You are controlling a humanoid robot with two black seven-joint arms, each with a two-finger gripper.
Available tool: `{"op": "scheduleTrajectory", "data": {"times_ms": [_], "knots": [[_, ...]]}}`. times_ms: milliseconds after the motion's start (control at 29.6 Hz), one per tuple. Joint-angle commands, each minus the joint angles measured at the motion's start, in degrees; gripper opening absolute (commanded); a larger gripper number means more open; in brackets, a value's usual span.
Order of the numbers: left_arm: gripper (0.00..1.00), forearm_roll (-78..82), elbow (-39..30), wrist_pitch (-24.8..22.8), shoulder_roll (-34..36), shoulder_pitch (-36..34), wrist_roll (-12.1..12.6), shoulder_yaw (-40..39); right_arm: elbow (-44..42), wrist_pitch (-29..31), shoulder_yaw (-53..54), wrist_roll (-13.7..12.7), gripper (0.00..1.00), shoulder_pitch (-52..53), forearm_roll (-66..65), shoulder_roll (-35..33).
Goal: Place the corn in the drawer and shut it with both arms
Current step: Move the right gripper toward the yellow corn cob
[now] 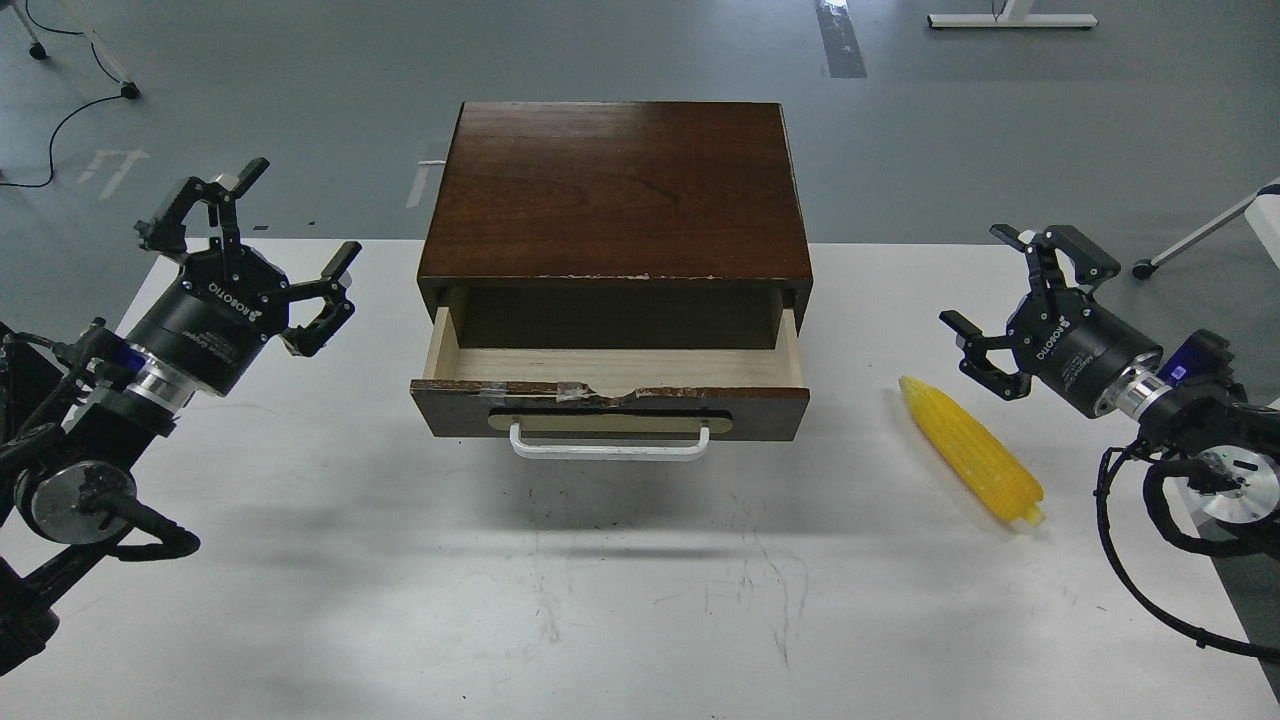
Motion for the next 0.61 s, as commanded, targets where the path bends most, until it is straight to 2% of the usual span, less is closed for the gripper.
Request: {"op": "scheduleTrajectory", "data": {"times_ms": [0,169,304,473,574], "knots": [[1.00,0.0,0.0,0.0,0.0,0.4,0.0,0.0,0.0,-0.1,0.0,0.0,1.00,0.0,-0.1,0.1],[1.00,0.1,0.0,0.0,0.1,0.4,0.0,-0.1,0.0,-0.1,-0.3,0.0,1.00,0.1,-1.0,-0.1],[1.00,0.1,0.0,0.0,0.4,0.3,0.0,-0.1,0.6,-0.1,-0.3,0.0,1.00,1.4,-7.3,-1.7],[1.00,0.2,-0.1,0.0,0.6,0.1,0.0,-0.3,1.6,-0.1,-0.7,0.0,1.00,8.7,-40.8,-8.3],[1.00,0.4,-0.1,0.0,0.6,0.1,0.0,-0.3,1.5,-0.2,-0.7,0.0,1.00,10.6,-53.2,-10.5]]}}
